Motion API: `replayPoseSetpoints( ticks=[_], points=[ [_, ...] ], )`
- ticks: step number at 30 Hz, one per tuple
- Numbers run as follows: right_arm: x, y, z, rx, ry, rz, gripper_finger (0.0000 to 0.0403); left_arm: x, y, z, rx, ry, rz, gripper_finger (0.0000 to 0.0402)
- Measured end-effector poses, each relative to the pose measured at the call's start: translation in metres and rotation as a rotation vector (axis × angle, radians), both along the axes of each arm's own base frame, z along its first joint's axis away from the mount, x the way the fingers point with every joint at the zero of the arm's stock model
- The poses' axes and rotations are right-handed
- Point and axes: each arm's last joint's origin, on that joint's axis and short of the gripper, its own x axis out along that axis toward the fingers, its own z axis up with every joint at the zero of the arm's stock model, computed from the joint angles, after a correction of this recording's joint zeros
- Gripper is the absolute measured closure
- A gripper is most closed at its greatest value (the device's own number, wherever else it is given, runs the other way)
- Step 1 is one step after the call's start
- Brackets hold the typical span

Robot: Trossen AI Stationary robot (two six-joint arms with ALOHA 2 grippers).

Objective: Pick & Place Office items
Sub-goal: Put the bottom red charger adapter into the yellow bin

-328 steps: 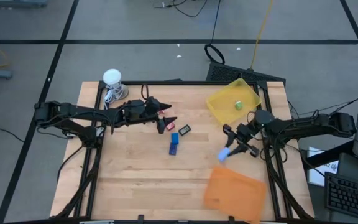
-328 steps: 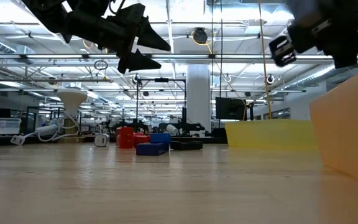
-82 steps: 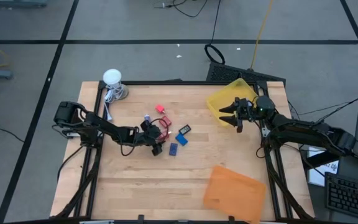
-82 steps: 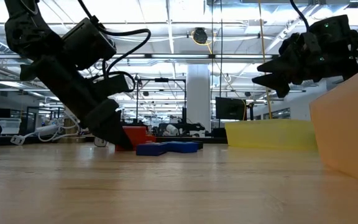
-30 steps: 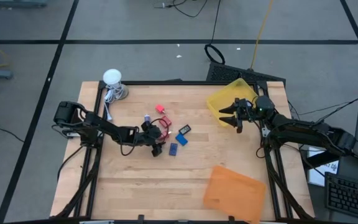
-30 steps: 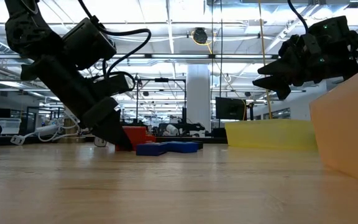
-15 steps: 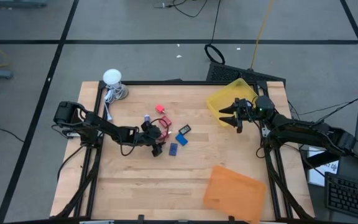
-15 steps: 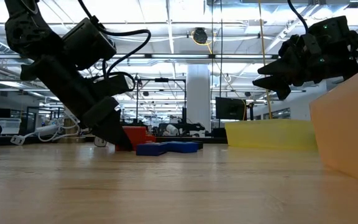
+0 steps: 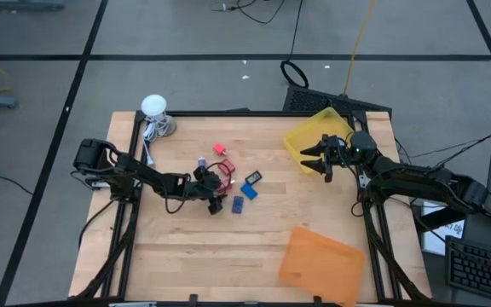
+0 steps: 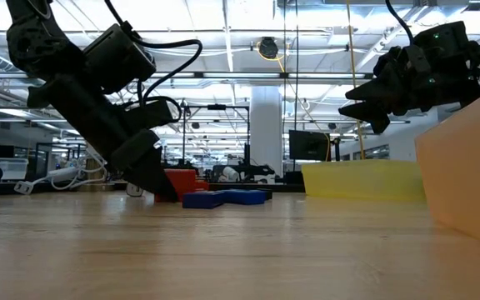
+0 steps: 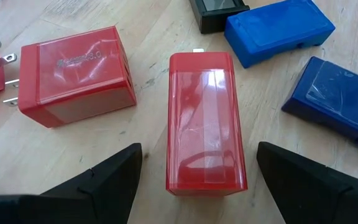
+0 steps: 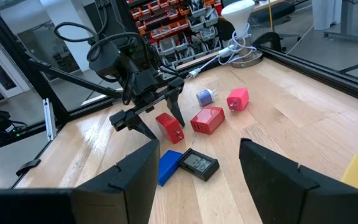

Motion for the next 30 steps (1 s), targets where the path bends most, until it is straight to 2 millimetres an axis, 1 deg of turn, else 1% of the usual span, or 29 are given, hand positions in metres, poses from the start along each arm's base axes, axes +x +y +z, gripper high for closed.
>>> replayPoseSetpoints(
  ticks=[3, 11, 17, 24, 30],
  points=[
    [0.0000, 0.0000, 0.0000, 0.000, 0.000, 0.000, 0.0190, 0.0000, 0.0000, -0.0001, 0.000, 0.000, 0.000, 0.0098],
    [0.0000, 0.0000, -0.0002, 0.001, 0.002, 0.000, 0.0190, -0.0001, -0.0003, -0.0003, -0.015, -0.002, 0.005, 0.0160],
    [-0.0001, 0.0000, -0.0006, 0.003, 0.005, 0.000, 0.0190, -0.0001, -0.0001, -0.0003, -0.014, -0.003, 0.008, 0.0198],
    [0.0000, 0.0001, -0.0006, 0.002, 0.005, 0.000, 0.0190, -0.0001, 0.0000, -0.0003, -0.020, -0.007, 0.020, 0.0232],
    [0.0000, 0.0001, -0.0006, 0.002, 0.005, 0.000, 0.0190, -0.0001, 0.0000, -0.0003, -0.020, -0.007, 0.020, 0.0252]
  ],
)
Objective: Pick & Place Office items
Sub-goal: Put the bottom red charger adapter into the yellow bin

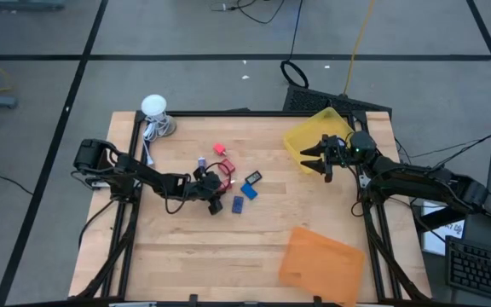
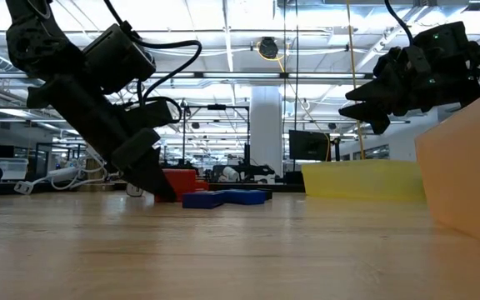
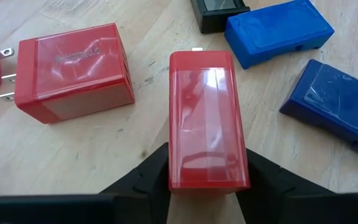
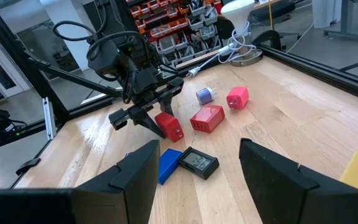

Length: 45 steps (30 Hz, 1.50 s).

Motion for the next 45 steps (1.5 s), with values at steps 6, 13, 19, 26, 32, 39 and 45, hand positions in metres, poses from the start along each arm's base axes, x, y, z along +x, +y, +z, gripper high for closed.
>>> replayPoseSetpoints(
  ticks=[6, 13, 19, 26, 32, 39, 45],
  points=[
    [0.0000, -0.0001, 0.0000, 0.000, 0.000, 0.000, 0.0190, 0.0000, 0.0000, 0.0000, 0.000, 0.000, 0.000, 0.0263],
    [0.0000, 0.0000, 0.0000, 0.000, 0.000, 0.000, 0.0190, 0.0000, 0.0001, 0.0000, -0.001, 0.000, 0.000, 0.0251],
    [0.0000, 0.0000, 0.0000, 0.000, 0.000, 0.000, 0.0190, 0.0000, 0.0001, 0.0000, -0.001, 0.000, 0.000, 0.0246],
    [0.0000, 0.0000, 0.0000, 0.000, 0.000, 0.000, 0.0190, 0.0000, 0.0001, 0.0000, -0.001, 0.000, -0.001, 0.0245],
    [0.0000, 0.0000, 0.0000, 0.000, 0.000, 0.000, 0.0190, 0.0001, 0.0001, 0.0001, 0.019, 0.007, -0.022, 0.0245],
    [0.0000, 0.0000, 0.0000, 0.000, 0.000, 0.000, 0.0190, 0.0032, -0.0002, 0.0030, 0.062, -0.021, -0.072, 0.0282],
    [0.0000, -0.0001, 0.0000, 0.000, 0.000, 0.000, 0.0190, 0.0094, -0.0008, 0.0084, 0.072, -0.050, -0.083, 0.0280]
  ],
)
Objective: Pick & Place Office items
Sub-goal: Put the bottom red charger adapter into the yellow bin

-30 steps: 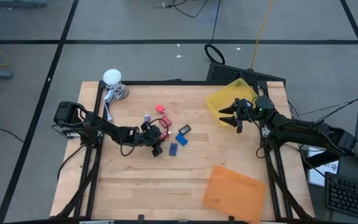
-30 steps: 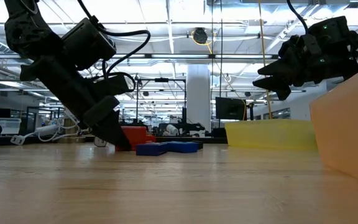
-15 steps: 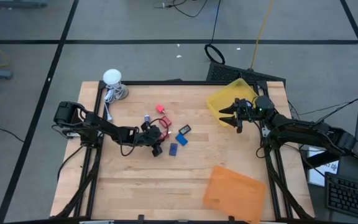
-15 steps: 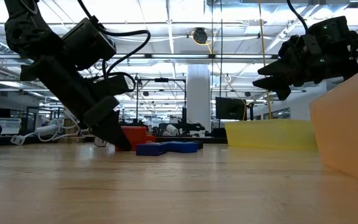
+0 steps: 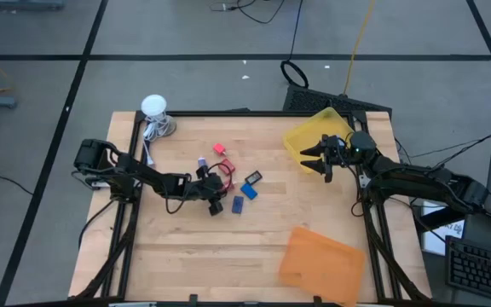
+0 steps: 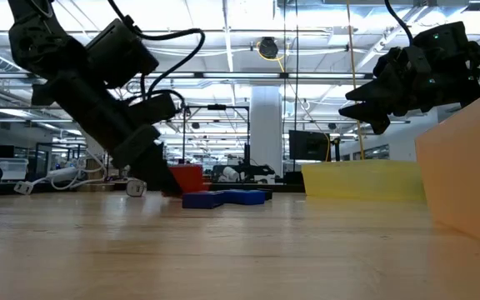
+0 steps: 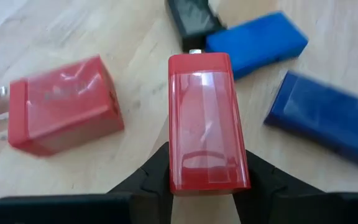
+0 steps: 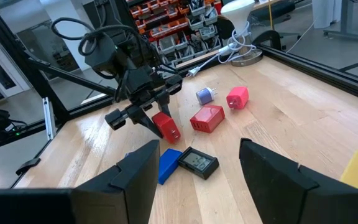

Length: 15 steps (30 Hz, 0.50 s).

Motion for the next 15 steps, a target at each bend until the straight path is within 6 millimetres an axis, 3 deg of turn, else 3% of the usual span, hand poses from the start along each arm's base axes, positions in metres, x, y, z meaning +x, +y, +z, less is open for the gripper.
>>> replayPoseSetpoints(
  ticks=[5, 10, 15],
  points=[
    [0.000, 0.000, 0.000, 0.002, 0.000, 0.000, 0.0190, 0.011, -0.001, 0.010, -0.003, -0.043, 0.001, 0.0256],
    [0.000, 0.000, 0.000, 0.002, 0.000, 0.000, 0.0190, 0.025, -0.002, 0.025, 0.012, -0.096, -0.012, 0.0283],
    [0.004, 0.006, 0.001, 0.002, -0.005, 0.023, 0.0190, 0.044, -0.003, 0.048, 0.061, -0.177, -0.022, 0.0283]
  ],
)
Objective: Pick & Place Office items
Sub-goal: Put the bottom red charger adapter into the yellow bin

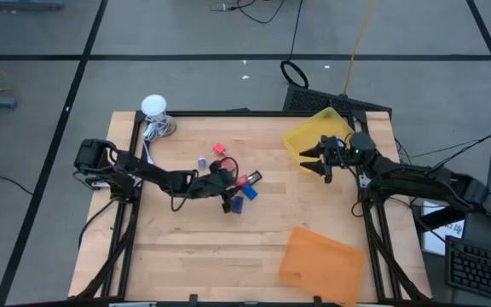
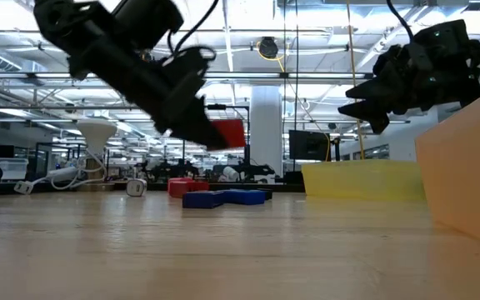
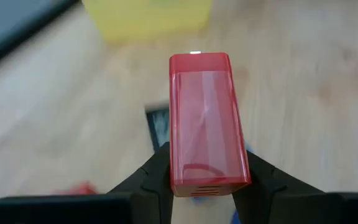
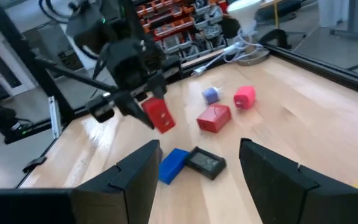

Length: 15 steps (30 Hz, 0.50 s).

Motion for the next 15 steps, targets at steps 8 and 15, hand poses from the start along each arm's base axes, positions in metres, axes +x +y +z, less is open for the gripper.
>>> replayPoseSetpoints(
  ticks=[8, 15],
  points=[
    [0.014, 0.022, 0.004, -0.151, -0.033, 0.009, 0.0190, 0.027, 0.008, 0.042, 0.048, -0.163, 0.015, 0.0279],
    [0.023, 0.037, 0.005, -0.229, -0.057, -0.021, 0.0181, 0.042, 0.012, 0.070, 0.063, -0.240, -0.080, 0.0282]
  ],
)
